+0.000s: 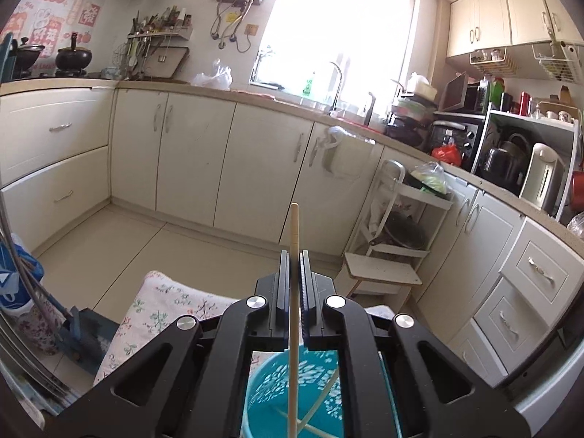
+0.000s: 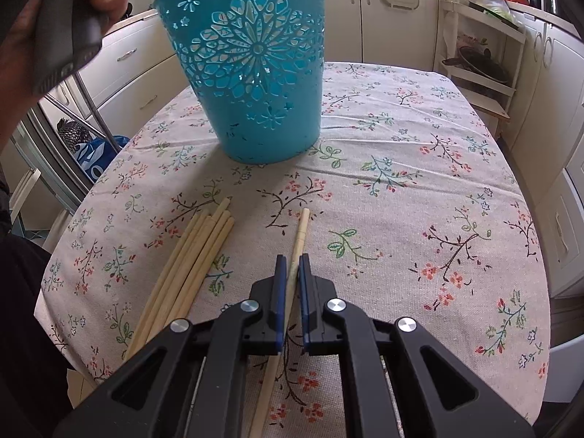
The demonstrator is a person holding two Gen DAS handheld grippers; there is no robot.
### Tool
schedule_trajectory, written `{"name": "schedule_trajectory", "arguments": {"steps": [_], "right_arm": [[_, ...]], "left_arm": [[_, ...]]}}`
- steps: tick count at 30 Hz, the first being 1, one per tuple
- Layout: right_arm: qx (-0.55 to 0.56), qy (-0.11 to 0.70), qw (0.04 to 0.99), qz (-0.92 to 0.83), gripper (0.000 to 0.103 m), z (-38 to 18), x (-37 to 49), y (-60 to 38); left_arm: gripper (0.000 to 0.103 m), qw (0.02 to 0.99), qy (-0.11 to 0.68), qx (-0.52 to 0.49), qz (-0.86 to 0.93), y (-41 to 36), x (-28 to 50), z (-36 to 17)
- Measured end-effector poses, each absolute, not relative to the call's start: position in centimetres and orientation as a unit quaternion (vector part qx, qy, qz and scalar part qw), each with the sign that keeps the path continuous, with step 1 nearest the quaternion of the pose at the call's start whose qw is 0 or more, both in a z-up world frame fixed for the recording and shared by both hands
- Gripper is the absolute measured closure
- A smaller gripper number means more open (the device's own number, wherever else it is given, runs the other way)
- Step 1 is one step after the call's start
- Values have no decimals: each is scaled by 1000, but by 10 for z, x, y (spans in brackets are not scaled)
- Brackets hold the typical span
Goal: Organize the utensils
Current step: 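Close the right tool on another single chopstick, then lift the chopstick over the teal basket and open the right tool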
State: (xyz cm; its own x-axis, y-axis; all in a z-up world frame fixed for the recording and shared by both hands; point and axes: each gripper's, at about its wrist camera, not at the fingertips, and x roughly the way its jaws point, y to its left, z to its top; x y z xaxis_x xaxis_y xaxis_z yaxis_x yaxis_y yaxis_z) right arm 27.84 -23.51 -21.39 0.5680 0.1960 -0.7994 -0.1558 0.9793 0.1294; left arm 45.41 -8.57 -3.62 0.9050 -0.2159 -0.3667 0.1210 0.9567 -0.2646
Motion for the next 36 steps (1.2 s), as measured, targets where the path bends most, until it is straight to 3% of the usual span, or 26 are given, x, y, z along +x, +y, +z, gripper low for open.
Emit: {"name": "schedule_trajectory", "arguments": {"steps": [8,11,13,15,22,27,36], "right_arm": [[21,453,885,100,95,-214,278,-236],[21,453,885,103,94,-214,278,-235],[26,453,884,113,84,-213,277,-235],[25,454,882,122,75,-212,275,-232],[1,452,885,110,76,-212,265,-226],[-6,449,889,87,96,-213,265,-230],[105,435,888,110,97,-187,241,-248]], "left_arm": [[98,959,255,-83,-89,-84,443,-70],[91,955,273,-70,-93,-81,434,-74],[69,955,275,-64,-91,-75,423,-74],[53,958,268,-61,-85,-67,411,-70],[29,964,247,-76,-60,-16,357,-62],[27,952,280,-116,-36,22,343,-94],[27,939,306,-155,-24,45,347,-112]]}}
